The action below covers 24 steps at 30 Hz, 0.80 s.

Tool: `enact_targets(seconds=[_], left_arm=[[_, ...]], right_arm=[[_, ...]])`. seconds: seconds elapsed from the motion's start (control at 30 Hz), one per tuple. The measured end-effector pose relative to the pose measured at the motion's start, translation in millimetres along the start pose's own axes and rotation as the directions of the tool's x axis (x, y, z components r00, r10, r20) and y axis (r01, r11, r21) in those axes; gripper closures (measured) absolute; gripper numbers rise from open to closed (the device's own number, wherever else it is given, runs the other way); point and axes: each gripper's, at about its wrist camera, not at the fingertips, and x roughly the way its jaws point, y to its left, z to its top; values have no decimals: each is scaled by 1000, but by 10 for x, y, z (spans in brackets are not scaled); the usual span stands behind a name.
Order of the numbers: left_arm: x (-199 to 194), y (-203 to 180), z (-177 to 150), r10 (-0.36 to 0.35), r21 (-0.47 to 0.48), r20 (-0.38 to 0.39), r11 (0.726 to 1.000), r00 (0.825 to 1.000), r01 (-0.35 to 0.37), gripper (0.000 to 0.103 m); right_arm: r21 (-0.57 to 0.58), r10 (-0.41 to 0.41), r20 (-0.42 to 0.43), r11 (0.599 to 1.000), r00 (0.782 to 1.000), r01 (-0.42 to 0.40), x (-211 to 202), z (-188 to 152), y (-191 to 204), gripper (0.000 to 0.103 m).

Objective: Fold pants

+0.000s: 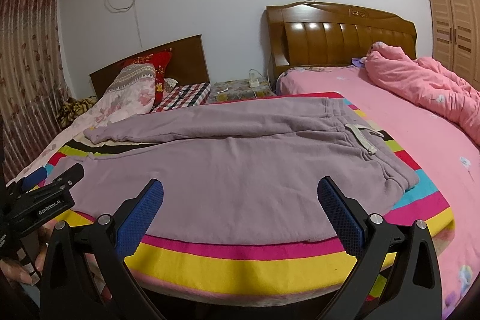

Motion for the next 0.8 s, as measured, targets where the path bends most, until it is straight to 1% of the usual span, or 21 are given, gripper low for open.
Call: enact_targets(seconds=[0.07, 0.13, 0.2, 0.27, 0.3, 0.33, 0.37, 0.43, 0.5, 0.6, 0.67, 0.7, 0.73, 0.8], left_arm=[[6, -13, -15, -15, 7, 5, 1000, 1000, 15, 1], [-10, -39, -39, -33, 23, 35, 999, 999, 33, 1], [-25, -114, -57, -29, 54, 80, 998, 996, 25, 1], [-20, -184, -55, -49, 81, 98, 996, 994, 41, 1], [-13, -224, -52, -37, 101, 106, 995, 994, 27, 1], [-4, -258, -49, -22, 111, 106, 994, 994, 10, 1], [4, -288, -53, -24, 120, 108, 993, 994, 11, 1], [17, -344, -68, -47, 133, 107, 991, 993, 33, 1], [68, -453, -91, -82, 163, 94, 984, 992, 66, 1], [192, -565, -114, -133, 179, 55, 976, 990, 121, 1], [279, -567, -98, -100, 174, 70, 981, 992, 87, 1], [320, -531, -79, -67, 166, 90, 985, 994, 51, 1], [349, -489, -63, -49, 157, 100, 987, 994, 33, 1], [470, -345, 11, 6, 111, 102, 994, 995, -17, 1]], right_arm=[[7, -1, -3, 1000, 1000, 1, 8, -6, -9, 4], [16, -6, -10, 1000, 1000, 6, 26, -10, -27, 4], [23, -10, -14, 1000, 1000, 10, 37, -13, -53, 4], [27, -16, -14, 1000, 1000, 16, 46, -17, -79, 4], [28, -17, -13, 999, 1000, 17, 50, -15, -90, 4], [36, -12, 0, 999, 1000, 12, 38, -16, -119, 4], [48, -5, 19, 999, 1000, 4, 16, -15, -149, 4], [79, -11, 56, 997, 998, 6, -30, -8, -238, 4], [85, -38, 59, 996, 998, 33, -33, 17, -314, 4], [79, -114, 47, 991, 992, 110, 0, 48, -521, 4], [109, -184, 41, 978, 982, 178, -5, 57, -738, 4], [142, -220, 35, 967, 975, 213, -13, 64, -885, 4], [180, -252, 28, 953, 967, 243, -28, 69, -1045, 4], [248, -310, 15, 922, 950, 297, -63, 75, -1309, 4]])
